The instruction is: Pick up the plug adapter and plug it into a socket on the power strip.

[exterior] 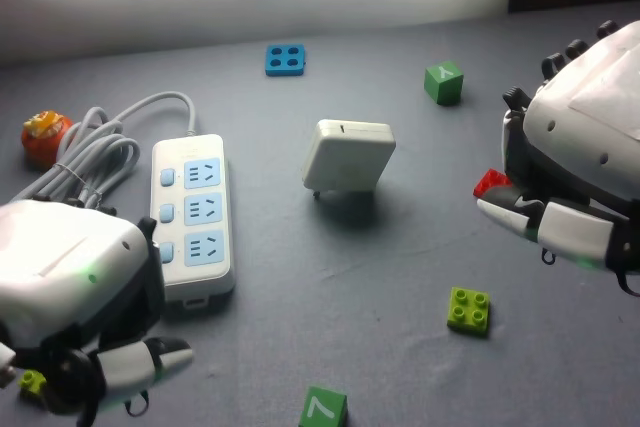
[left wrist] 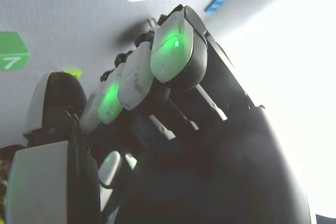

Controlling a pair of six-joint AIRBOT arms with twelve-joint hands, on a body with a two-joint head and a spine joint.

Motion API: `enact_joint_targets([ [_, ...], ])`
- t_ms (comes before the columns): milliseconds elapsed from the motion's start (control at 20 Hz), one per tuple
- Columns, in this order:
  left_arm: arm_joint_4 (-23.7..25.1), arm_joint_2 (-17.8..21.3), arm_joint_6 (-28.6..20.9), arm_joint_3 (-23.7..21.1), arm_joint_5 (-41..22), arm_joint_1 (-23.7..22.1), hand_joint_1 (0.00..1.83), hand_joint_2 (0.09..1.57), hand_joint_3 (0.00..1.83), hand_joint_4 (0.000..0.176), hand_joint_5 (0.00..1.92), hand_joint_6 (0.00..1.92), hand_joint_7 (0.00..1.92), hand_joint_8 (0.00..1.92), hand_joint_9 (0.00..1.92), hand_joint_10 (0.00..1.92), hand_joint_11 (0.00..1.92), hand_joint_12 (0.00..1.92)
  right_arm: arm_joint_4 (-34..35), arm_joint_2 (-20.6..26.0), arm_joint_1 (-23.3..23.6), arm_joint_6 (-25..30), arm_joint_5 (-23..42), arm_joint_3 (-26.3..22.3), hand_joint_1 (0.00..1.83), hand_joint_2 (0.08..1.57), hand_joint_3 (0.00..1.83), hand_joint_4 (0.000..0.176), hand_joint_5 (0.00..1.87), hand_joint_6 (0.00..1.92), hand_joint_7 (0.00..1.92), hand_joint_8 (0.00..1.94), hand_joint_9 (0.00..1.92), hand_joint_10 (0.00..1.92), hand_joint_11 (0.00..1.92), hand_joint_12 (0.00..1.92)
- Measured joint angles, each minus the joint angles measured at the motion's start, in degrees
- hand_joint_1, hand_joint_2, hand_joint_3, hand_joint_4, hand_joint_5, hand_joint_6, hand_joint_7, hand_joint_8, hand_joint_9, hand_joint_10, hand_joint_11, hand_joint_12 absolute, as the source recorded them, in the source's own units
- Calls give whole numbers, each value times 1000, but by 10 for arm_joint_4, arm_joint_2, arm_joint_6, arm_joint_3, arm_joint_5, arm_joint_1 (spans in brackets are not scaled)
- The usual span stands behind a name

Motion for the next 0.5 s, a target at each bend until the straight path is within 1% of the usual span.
enact_joint_targets([
  [50,2,0,-1,3,2,0,0,1227,54,0,0,2,5,4,0,1,0,1,-1,0,-2,0,2,0,237,1175,44,0,245,23,239,21,206,33,0,460],
  [100,-2,0,-2,7,7,0,0,1241,28,0,0,0,0,0,0,0,0,0,5,0,-3,-1,-1,0,238,1186,0,0,275,7,265,6,237,10,0,529],
  [300,8,0,-12,13,30,1,0,1249,23,0,0,0,0,0,0,0,0,0,14,-2,-3,-1,3,-1,300,1196,1,0,284,3,275,4,250,7,0,548],
  [400,-8,0,-12,13,43,1,0,1231,12,0,26,10,30,12,5,2,0,0,40,-2,-3,-1,4,-1,379,1179,0,0,263,0,251,1,217,1,0,466],
  [500,-24,0,-3,14,65,5,0,1231,12,0,29,11,35,14,6,3,0,0,45,-8,2,5,6,4,390,1176,0,0,261,0,249,1,214,0,0,458],
])
